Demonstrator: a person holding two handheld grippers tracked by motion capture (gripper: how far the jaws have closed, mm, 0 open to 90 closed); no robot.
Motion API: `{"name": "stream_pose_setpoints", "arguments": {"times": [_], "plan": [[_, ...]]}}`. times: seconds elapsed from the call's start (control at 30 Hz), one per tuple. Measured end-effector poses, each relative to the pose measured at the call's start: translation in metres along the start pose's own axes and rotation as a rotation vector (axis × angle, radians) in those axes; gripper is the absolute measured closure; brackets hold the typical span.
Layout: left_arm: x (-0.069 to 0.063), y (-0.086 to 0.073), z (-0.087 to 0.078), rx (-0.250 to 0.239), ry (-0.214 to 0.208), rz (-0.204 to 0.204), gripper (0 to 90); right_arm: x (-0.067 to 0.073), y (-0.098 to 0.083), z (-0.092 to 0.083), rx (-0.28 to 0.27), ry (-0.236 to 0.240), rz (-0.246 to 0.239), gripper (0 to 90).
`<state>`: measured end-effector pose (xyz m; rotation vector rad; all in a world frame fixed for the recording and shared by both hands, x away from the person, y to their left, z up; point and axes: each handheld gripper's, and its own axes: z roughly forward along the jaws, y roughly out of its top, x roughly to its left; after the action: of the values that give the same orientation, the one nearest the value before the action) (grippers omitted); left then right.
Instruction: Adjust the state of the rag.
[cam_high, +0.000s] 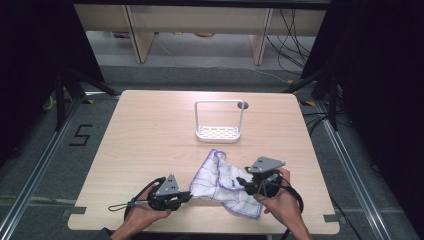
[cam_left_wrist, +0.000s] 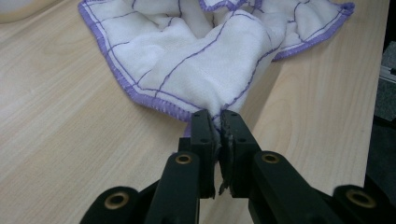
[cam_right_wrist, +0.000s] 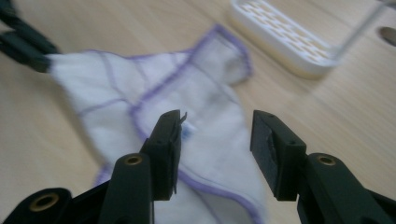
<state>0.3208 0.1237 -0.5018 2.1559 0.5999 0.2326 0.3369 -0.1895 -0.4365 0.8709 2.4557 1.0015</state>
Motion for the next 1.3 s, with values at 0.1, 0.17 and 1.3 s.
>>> {"name": "stream_pose_setpoints", "arguments": {"times": [0.1,0.17,1.3], "plan": [[0.001,0.000,-0.002,0.013,0.001,0.006,83.5,0.017,0.002,0.018,0.005,0.072,-0.025,54.4],[0.001,0.001,-0.002,0.005,0.002,0.005,83.4,0.022,0.003,0.029,0.023,0.092,-0.042,56.0],[-0.021,-0.016,-0.045,-0.073,-0.097,-0.121,49.0,-0.093,-0.017,0.045,0.097,-0.138,0.111,87.4]]}}
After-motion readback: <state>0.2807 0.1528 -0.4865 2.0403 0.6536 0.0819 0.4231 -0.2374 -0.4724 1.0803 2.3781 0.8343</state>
